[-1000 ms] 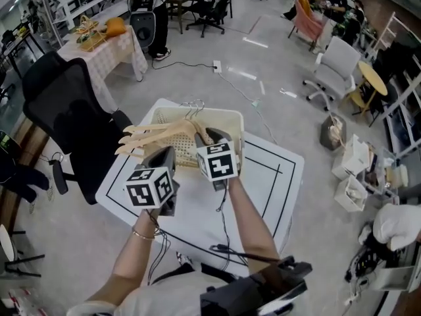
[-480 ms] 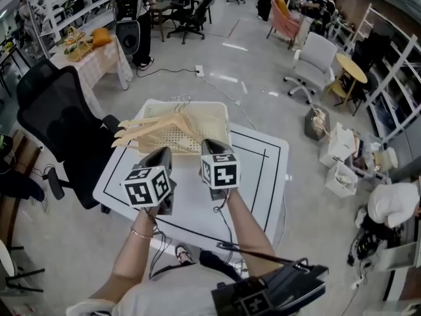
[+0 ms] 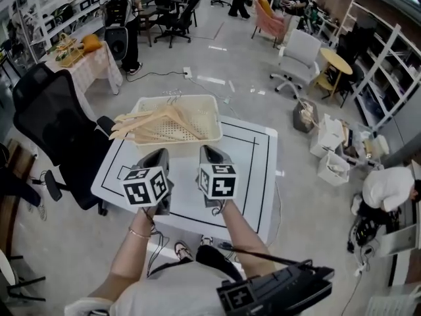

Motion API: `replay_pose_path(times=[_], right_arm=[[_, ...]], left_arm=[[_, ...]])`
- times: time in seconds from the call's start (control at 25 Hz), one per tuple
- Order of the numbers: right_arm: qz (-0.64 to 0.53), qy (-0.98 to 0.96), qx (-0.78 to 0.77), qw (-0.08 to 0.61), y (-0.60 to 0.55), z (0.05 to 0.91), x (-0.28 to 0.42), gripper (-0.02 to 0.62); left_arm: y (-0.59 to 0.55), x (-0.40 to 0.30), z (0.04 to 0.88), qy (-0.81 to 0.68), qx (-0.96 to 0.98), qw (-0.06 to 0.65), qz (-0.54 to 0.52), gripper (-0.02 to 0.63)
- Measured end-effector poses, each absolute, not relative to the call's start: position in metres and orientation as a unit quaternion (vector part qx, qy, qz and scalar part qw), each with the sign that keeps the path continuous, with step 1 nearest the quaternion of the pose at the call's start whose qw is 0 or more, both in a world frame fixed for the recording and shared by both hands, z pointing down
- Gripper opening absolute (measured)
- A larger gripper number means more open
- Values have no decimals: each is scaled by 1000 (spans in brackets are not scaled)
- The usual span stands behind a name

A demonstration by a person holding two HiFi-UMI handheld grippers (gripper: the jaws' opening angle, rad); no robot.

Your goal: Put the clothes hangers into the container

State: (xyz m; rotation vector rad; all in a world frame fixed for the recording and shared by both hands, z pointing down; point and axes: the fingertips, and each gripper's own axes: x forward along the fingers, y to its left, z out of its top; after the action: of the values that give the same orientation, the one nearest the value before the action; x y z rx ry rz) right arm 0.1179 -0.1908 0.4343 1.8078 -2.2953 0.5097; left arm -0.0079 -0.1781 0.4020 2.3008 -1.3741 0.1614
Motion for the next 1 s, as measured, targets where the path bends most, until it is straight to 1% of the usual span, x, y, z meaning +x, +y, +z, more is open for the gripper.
replay_pose_path(times=[0.32,0.56,0.76,1.0], right_arm=[[181,-783,591,68,-145,426,117,17],[211,-778,590,49,-106,436,143,17],[234,-776,584,52,-84,453,155,17],[224,-777,585,59,-73,445,147,17]], left_arm=[[-135,4,398,-512,828,219,61,11],[-101,30,408,-520,821,227,65,11],[-74,45,424,-527,813,235,75,9],[-76,47,411,-521,819,231,64,9]])
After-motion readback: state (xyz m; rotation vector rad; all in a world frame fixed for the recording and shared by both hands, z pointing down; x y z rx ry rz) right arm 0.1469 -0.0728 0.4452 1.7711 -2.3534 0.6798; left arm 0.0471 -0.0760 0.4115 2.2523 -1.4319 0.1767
